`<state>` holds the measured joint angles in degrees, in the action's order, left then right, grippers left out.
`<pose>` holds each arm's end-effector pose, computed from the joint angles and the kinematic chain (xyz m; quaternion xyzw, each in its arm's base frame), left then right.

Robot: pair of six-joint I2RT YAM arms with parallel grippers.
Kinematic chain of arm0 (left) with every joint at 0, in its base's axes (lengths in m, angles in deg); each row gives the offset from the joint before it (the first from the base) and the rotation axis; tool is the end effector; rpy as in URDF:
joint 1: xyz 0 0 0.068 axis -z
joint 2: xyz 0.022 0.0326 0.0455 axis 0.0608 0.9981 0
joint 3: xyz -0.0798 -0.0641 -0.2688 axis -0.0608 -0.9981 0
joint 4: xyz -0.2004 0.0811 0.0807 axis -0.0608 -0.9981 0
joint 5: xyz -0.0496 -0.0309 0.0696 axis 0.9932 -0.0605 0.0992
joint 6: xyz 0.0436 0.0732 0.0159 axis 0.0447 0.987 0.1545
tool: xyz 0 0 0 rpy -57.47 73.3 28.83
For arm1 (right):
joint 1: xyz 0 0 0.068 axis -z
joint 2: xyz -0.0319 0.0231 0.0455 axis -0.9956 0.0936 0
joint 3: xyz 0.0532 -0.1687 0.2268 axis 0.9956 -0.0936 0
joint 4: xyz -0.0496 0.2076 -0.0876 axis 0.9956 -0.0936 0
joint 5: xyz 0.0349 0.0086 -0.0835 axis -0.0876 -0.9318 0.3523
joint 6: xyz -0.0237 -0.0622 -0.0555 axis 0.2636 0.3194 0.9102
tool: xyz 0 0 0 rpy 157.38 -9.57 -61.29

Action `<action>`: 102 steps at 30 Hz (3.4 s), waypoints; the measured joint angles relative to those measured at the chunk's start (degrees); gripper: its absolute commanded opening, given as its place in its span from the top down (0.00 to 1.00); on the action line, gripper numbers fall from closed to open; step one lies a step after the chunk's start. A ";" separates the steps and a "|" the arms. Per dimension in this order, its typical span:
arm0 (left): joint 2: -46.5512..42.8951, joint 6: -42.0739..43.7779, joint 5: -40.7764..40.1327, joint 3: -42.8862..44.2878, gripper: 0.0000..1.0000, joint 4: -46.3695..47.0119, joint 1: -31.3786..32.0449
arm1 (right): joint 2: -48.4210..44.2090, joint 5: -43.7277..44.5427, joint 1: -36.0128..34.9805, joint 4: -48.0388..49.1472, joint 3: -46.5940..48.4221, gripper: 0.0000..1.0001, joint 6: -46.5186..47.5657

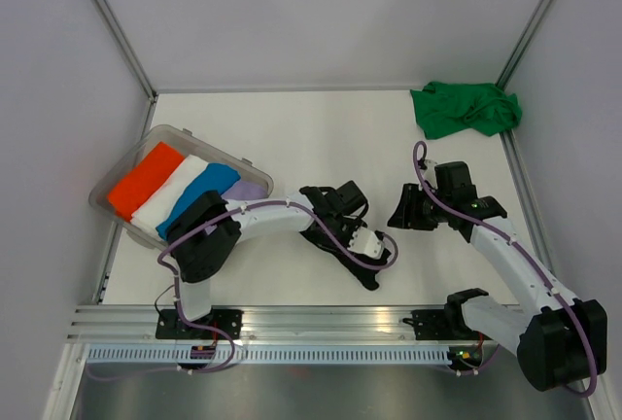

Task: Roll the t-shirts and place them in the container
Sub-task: Place the rolled tshirt into the container

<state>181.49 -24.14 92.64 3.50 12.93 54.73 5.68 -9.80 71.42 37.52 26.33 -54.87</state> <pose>0.1780 -0.3166 0.1673 0.8381 0.5060 -0.1004 0.1775 0.1763 0.0725 0.2301 -0.0078 0.9296 0.2734 0.2469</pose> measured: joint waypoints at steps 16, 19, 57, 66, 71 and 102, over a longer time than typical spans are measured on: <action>0.02 -23.85 -9.94 9.90 0.98 -0.20 -10.97 | 0.04 5.51 0.00 -1.07 -0.02 0.51 1.18; 0.04 -25.64 -10.16 11.74 0.98 -0.24 -12.61 | 0.04 5.79 0.00 -1.05 -0.04 0.51 1.25; -21.09 -18.49 -24.94 3.32 0.98 -1.68 -72.46 | 2.78 6.34 0.00 3.37 -2.38 0.51 2.08; -17.38 -18.58 -22.99 -4.72 0.93 0.22 -71.87 | 2.62 6.47 0.00 3.30 -2.80 0.51 2.34; -17.59 -18.62 -19.93 -9.40 0.79 1.36 -71.87 | 2.32 6.62 0.00 3.30 -3.54 0.51 2.36; -32.06 -28.74 -9.57 4.28 0.33 -13.35 -78.93 | 12.44 5.42 0.00 1.75 10.36 0.50 7.91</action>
<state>149.42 -52.88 83.07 7.78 -0.42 -24.20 18.12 -4.38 71.42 39.27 36.69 -46.96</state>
